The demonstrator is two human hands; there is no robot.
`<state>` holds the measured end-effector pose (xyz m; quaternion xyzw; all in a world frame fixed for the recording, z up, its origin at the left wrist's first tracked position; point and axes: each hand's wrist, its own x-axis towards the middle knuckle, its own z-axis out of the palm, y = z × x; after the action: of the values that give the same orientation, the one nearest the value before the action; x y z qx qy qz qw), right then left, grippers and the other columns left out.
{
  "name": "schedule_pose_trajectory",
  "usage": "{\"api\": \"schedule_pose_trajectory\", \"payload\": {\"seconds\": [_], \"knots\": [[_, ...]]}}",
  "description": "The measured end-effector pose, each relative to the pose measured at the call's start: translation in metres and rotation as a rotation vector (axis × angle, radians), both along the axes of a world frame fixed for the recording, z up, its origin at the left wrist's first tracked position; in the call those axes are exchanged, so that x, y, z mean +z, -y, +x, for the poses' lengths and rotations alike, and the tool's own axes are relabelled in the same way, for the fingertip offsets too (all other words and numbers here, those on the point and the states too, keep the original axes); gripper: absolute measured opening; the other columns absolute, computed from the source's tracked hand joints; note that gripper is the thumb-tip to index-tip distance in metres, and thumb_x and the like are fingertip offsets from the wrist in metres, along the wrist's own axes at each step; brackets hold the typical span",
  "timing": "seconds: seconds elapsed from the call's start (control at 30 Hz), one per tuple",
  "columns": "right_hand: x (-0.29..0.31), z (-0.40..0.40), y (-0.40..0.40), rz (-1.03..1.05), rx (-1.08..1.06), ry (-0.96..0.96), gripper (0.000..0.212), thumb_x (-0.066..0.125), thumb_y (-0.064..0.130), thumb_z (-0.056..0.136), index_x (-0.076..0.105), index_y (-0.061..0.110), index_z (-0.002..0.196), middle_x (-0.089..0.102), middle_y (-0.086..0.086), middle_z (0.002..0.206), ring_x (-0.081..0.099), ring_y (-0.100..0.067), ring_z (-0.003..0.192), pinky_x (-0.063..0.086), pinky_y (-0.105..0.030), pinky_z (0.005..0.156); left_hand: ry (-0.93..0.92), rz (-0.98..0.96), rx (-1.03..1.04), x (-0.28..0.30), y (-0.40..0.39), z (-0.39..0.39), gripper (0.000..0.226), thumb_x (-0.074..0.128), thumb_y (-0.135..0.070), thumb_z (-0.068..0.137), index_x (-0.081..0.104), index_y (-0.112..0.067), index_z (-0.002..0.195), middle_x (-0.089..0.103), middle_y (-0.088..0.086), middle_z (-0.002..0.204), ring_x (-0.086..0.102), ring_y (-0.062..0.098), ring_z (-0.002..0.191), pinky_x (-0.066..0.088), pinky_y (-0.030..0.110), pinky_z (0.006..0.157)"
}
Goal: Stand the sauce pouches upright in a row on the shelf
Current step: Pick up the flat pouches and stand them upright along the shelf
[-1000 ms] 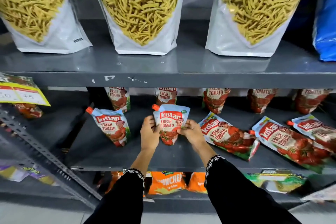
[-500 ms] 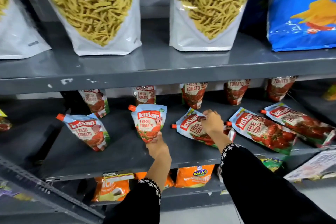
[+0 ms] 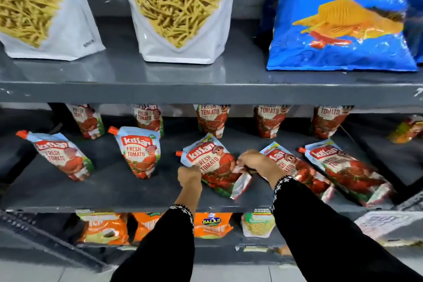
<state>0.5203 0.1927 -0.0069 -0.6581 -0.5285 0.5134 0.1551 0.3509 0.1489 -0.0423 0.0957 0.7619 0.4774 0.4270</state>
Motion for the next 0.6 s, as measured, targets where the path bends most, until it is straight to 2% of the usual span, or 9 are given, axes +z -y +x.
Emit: {"api": "schedule_pose_trajectory", "payload": {"seconds": [0.07, 0.13, 0.2, 0.27, 0.33, 0.43, 0.5, 0.57, 0.6], "knots": [[-0.007, 0.012, 0.001, 0.061, -0.033, -0.066, 0.016, 0.051, -0.009, 0.084, 0.065, -0.014, 0.083, 0.061, -0.002, 0.064, 0.052, -0.019, 0.064, 0.04, -0.004, 0.038, -0.145, 0.048, -0.005, 0.011, 0.005, 0.01, 0.035, 0.062, -0.015, 0.085, 0.057, 0.007, 0.112, 0.063, 0.026, 0.114, 0.06, 0.04, 0.105, 0.05, 0.043, 0.082], [-0.012, 0.019, 0.005, 0.112, -0.057, -0.152, 0.028, 0.048, -0.016, 0.082, 0.062, -0.018, 0.106, 0.068, 0.0, 0.069, 0.06, -0.016, 0.075, 0.045, -0.004, 0.051, -0.259, 0.211, -0.038, 0.019, 0.01, 0.014, 0.021, 0.059, -0.011, 0.086, 0.054, 0.004, 0.099, 0.061, 0.022, 0.099, 0.06, 0.035, 0.099, 0.047, 0.039, 0.076], [-0.015, 0.023, 0.01, 0.173, -0.089, -0.292, 0.031, 0.048, -0.02, 0.08, 0.06, -0.019, 0.108, 0.07, 0.01, 0.051, 0.065, -0.005, 0.062, 0.05, -0.008, 0.058, -0.344, 0.415, -0.105, 0.029, 0.01, 0.011, 0.016, 0.059, -0.006, 0.086, 0.044, -0.002, 0.086, 0.052, 0.008, 0.082, 0.055, 0.026, 0.084, 0.04, 0.029, 0.069], [-0.017, 0.02, 0.015, 0.222, -0.154, -0.408, 0.032, 0.051, -0.022, 0.078, 0.06, -0.018, 0.108, 0.07, 0.013, 0.048, 0.065, -0.003, 0.058, 0.052, -0.015, 0.064, -0.45, 0.519, -0.189, 0.041, 0.01, 0.003, 0.018, 0.059, -0.003, 0.085, 0.041, -0.006, 0.085, 0.049, 0.0, 0.075, 0.049, 0.017, 0.075, 0.037, 0.02, 0.064], [-0.022, 0.014, 0.019, 0.252, -0.183, -0.47, 0.031, 0.05, -0.024, 0.079, 0.058, -0.021, 0.108, 0.07, 0.013, 0.048, 0.066, 0.0, 0.056, 0.054, -0.012, 0.06, -0.499, 0.529, -0.264, 0.046, 0.01, -0.002, 0.017, 0.058, -0.004, 0.087, 0.041, -0.007, 0.087, 0.054, 0.003, 0.08, 0.051, 0.016, 0.077, 0.039, 0.021, 0.066], [-0.019, 0.006, 0.02, 0.22, -0.2, -0.452, 0.031, 0.055, -0.02, 0.08, 0.057, -0.019, 0.112, 0.071, 0.012, 0.05, 0.065, 0.005, 0.051, 0.05, -0.004, 0.05, -0.456, 0.482, -0.287, 0.039, 0.011, -0.002, 0.012, 0.057, -0.006, 0.089, 0.05, -0.006, 0.098, 0.059, 0.01, 0.097, 0.055, 0.018, 0.092, 0.043, 0.028, 0.077], [-0.012, 0.003, 0.02, 0.189, -0.226, -0.422, 0.035, 0.056, -0.019, 0.08, 0.057, -0.015, 0.115, 0.076, -0.005, 0.079, 0.067, -0.009, 0.071, 0.05, -0.005, 0.05, -0.39, 0.408, -0.235, 0.031, 0.016, 0.002, 0.029, 0.061, -0.01, 0.087, 0.052, -0.002, 0.113, 0.06, 0.011, 0.112, 0.056, 0.018, 0.102, 0.042, 0.025, 0.084], [-0.009, 0.004, 0.018, 0.206, -0.245, -0.397, 0.04, 0.056, -0.02, 0.078, 0.057, -0.012, 0.118, 0.066, -0.024, 0.115, 0.063, -0.026, 0.1, 0.052, -0.013, 0.065, -0.322, 0.294, -0.127, 0.025, 0.024, 0.01, 0.04, 0.065, -0.02, 0.085, 0.051, -0.002, 0.118, 0.06, 0.012, 0.119, 0.058, 0.024, 0.109, 0.042, 0.028, 0.086], [-0.008, 0.007, 0.017, 0.238, -0.251, -0.358, 0.042, 0.056, -0.02, 0.078, 0.057, -0.01, 0.118, 0.062, -0.027, 0.122, 0.06, -0.032, 0.109, 0.052, -0.021, 0.076, -0.279, 0.246, -0.071, 0.021, 0.027, 0.016, 0.041, 0.066, -0.024, 0.084, 0.052, -0.003, 0.116, 0.062, 0.013, 0.118, 0.059, 0.026, 0.11, 0.043, 0.03, 0.086]]}}
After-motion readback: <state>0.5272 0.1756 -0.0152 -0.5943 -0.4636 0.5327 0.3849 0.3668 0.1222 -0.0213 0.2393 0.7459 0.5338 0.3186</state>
